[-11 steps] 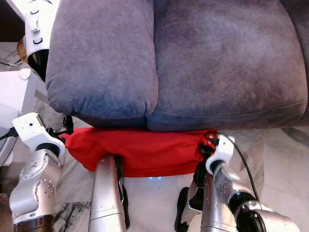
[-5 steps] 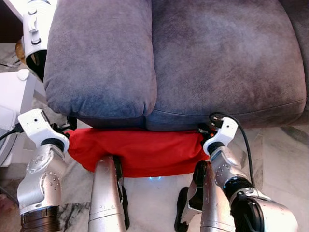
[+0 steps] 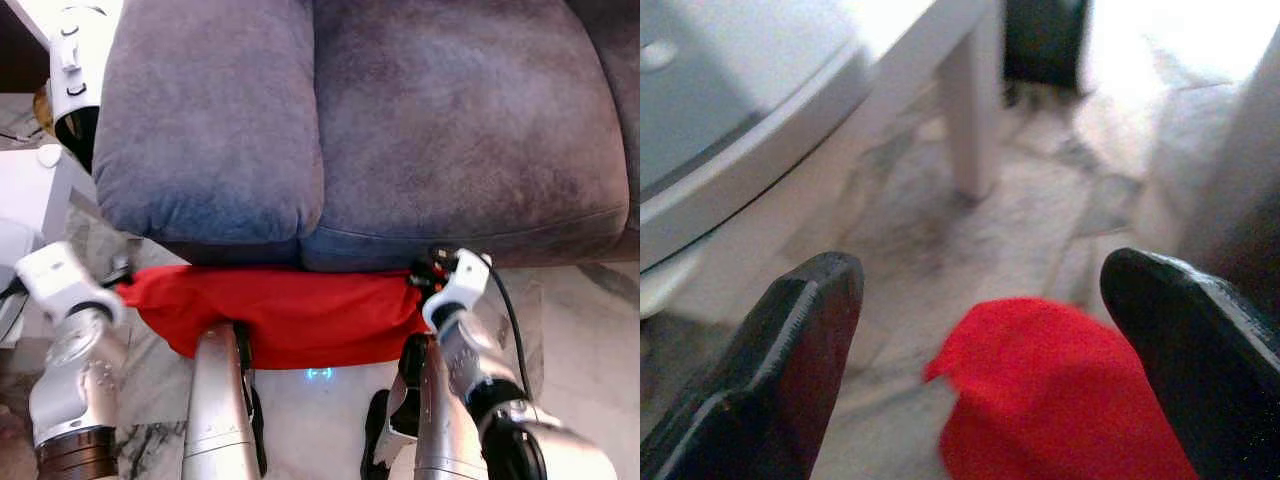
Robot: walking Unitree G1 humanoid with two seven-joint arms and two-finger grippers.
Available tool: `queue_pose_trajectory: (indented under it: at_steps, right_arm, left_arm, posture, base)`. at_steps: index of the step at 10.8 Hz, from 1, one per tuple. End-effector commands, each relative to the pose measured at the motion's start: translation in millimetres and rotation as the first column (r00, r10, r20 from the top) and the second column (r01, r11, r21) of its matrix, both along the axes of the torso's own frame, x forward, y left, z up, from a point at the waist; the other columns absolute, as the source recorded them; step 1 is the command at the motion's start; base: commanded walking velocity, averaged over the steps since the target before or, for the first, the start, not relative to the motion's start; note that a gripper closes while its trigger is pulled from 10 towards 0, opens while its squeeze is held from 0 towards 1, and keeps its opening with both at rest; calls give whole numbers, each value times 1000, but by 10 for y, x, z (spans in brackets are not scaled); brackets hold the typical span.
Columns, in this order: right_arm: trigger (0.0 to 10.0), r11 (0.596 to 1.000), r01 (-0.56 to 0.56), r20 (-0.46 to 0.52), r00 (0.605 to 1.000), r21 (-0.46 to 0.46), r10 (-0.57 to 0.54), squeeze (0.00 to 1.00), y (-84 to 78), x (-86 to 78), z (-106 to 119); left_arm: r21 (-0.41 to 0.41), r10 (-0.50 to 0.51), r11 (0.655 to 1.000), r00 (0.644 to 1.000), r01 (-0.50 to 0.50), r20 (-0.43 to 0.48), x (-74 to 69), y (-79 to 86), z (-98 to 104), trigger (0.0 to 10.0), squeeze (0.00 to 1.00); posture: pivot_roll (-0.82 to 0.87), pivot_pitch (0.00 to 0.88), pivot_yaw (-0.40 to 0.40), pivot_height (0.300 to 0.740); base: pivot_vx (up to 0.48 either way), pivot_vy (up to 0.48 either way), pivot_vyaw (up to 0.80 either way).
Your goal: Move the pillow to the sofa from floor
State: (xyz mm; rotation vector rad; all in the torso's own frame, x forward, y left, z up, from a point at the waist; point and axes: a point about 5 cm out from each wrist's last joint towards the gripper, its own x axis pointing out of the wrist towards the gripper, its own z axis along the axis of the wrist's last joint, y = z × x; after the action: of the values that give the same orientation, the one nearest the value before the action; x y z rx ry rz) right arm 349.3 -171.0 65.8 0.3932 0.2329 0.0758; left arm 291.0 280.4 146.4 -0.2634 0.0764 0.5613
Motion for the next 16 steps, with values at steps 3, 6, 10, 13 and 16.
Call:
queue_pose_trajectory:
  at_steps: [3,6,10,13,16]
  right_arm:
    - [10000,1000,23,-42,999,-21,-24,1000,-198,-148,-139]
    - [10000,998,30,-47,998,-47,-32,0,-268,-218,-173]
    - [10000,998,17,-34,999,-58,-19,0,-365,-338,-149]
    - [10000,998,7,-30,999,-67,-9,0,-431,-439,-104]
    - [10000,997,-6,-39,999,-74,3,0,-458,-498,-61]
  left_arm:
    - [-201,91,973,991,-109,-93,-40,110,-346,10000,1000]
    - [-294,164,938,981,-186,-99,73,167,-473,10000,0]
    - [-399,237,881,968,-252,-89,134,172,-619,10000,0]
    - [-424,248,872,968,-244,-48,175,124,-678,10000,0]
    - [-417,336,840,936,-347,-103,119,183,-748,10000,0]
  posture:
    - [227,449,-33,524]
    - [192,465,-50,524]
    - [121,492,-87,524]
    - [79,506,-113,524]
    - [74,518,-125,524]
  base:
    - [0,0,0]
    - [0,0,0]
    - [0,0,0]
    - [0,0,0]
    - [0,0,0]
